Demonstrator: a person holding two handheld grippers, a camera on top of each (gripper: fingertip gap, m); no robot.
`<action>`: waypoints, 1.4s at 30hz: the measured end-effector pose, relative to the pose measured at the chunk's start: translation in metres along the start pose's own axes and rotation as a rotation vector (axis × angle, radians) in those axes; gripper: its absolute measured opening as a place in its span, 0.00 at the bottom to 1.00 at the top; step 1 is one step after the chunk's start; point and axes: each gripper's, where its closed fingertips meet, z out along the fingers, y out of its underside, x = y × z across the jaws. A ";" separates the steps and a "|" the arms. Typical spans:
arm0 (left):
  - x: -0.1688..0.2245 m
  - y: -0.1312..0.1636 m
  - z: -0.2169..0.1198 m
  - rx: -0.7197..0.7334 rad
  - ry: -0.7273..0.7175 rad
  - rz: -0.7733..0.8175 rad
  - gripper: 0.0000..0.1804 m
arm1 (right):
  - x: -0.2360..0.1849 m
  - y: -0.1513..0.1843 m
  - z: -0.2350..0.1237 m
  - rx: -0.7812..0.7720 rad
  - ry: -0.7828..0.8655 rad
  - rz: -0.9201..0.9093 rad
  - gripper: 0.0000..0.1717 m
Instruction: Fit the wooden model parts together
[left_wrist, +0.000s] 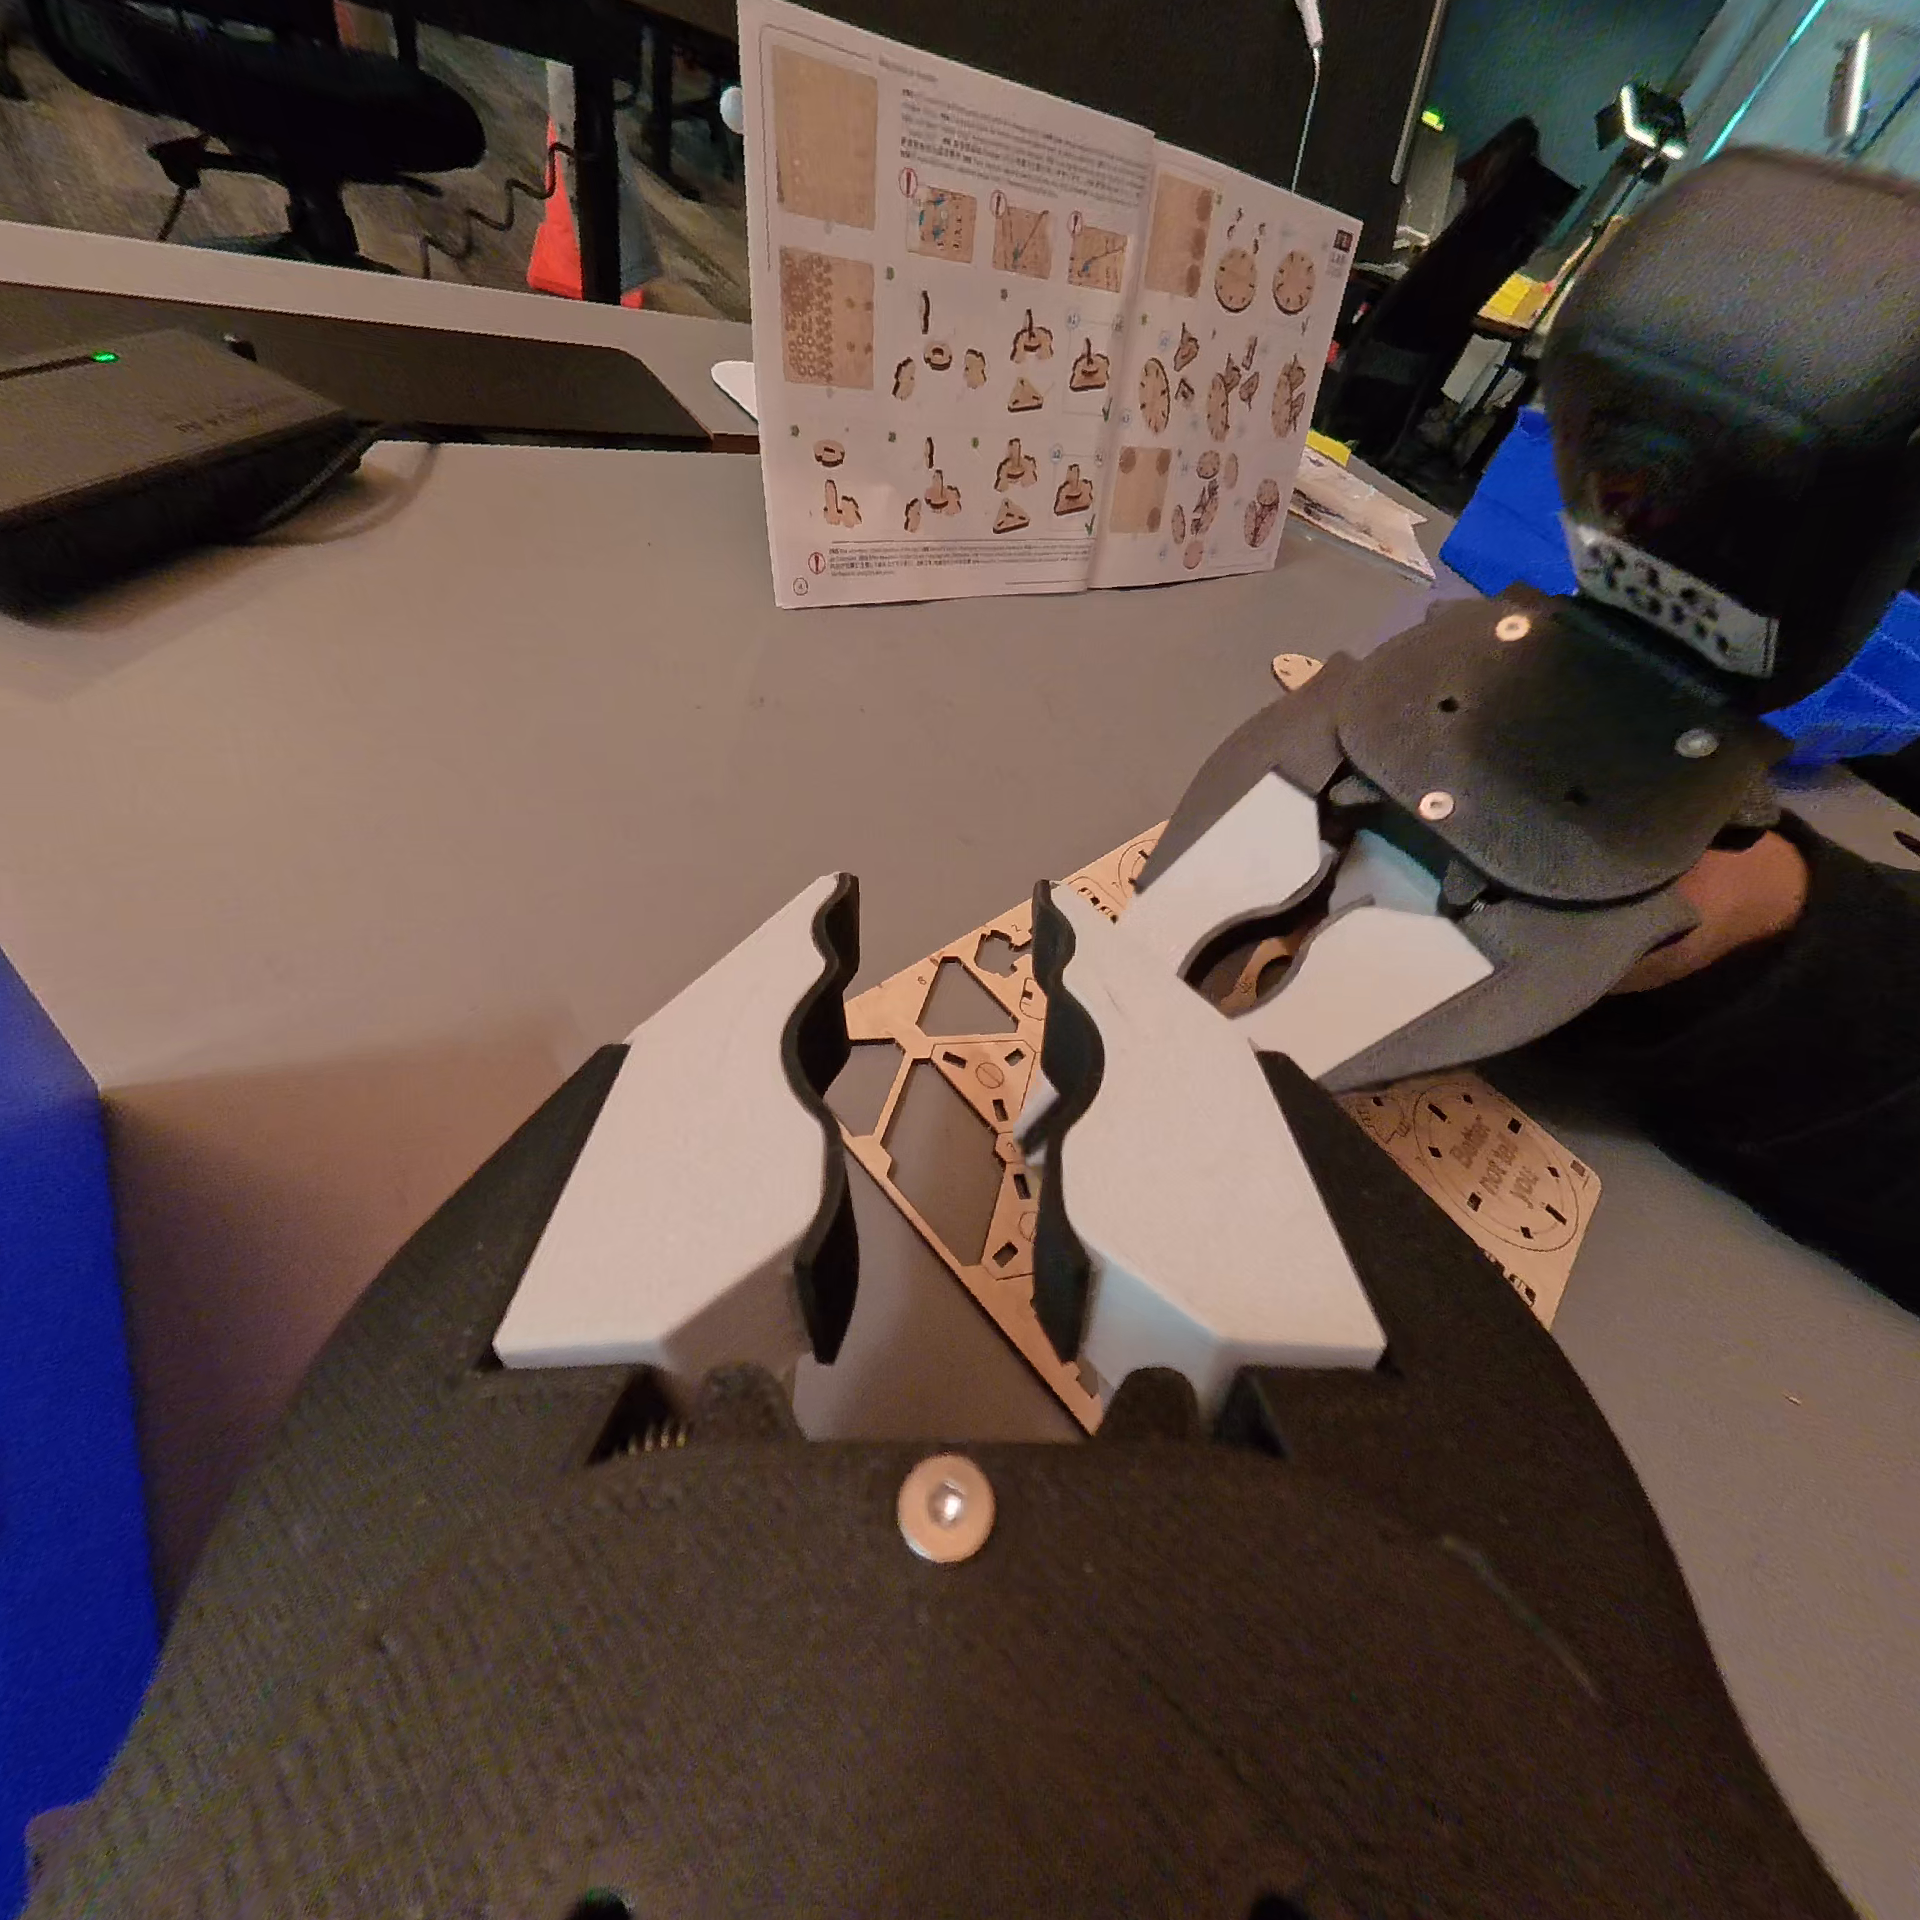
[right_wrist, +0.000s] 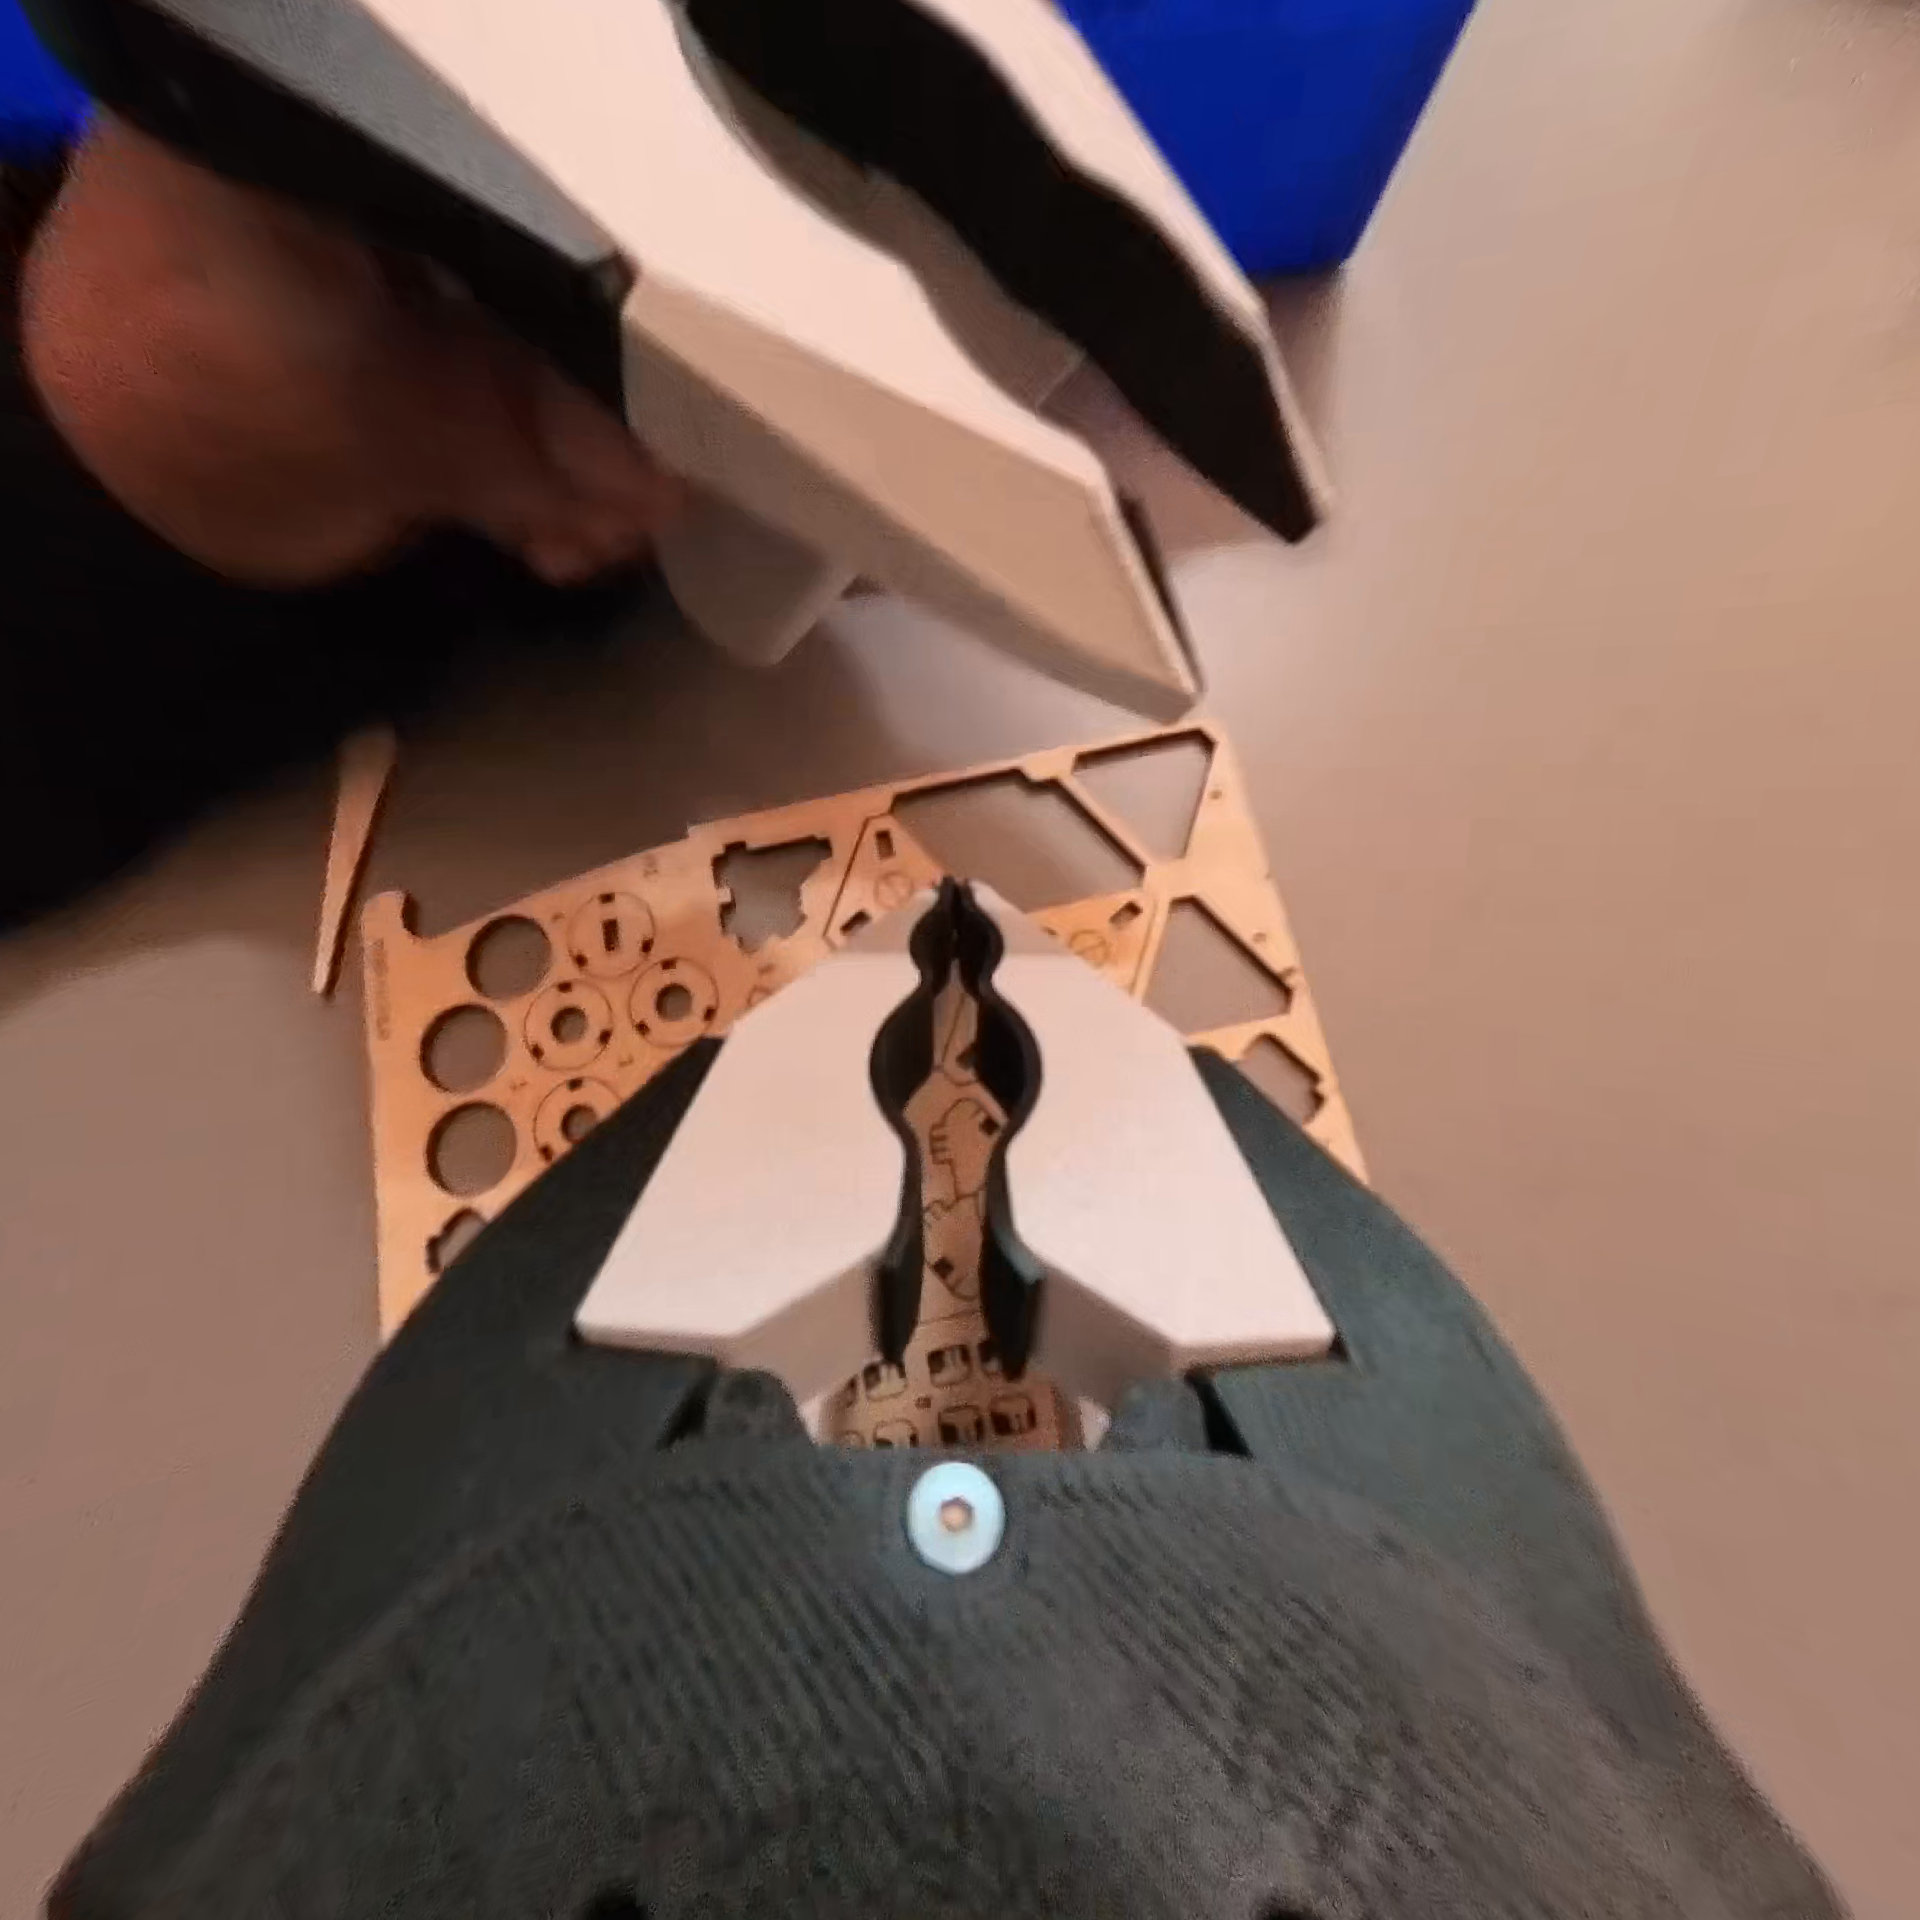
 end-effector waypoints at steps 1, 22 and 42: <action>0.000 0.000 0.000 -0.001 0.000 0.000 0.17 | 0.003 -0.002 -0.003 0.008 0.017 0.001 0.00; 0.002 -0.001 0.000 0.004 0.012 0.000 0.17 | -0.010 -0.005 -0.015 0.020 0.053 -0.017 0.02; 0.032 -0.010 0.005 -0.060 0.034 0.052 0.15 | 0.024 -0.013 -0.268 0.681 0.592 0.066 0.05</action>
